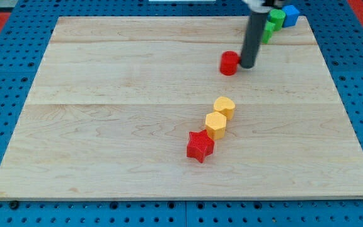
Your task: Move the red circle diagonally bottom left to the green star
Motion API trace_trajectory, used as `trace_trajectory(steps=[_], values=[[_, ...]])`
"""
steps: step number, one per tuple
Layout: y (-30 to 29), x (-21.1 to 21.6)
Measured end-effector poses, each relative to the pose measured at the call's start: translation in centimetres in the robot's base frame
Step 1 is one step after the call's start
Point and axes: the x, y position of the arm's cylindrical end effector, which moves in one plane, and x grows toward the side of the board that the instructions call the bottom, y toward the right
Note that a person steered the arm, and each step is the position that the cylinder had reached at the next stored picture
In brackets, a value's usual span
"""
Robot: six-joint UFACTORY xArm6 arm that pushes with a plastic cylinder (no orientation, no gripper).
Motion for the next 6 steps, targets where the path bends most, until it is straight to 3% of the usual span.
trace_trajectory(steps=[2,4,6], values=[[-9.5,0.7],[-7.7,-5.1],[-12.8,-2.1]])
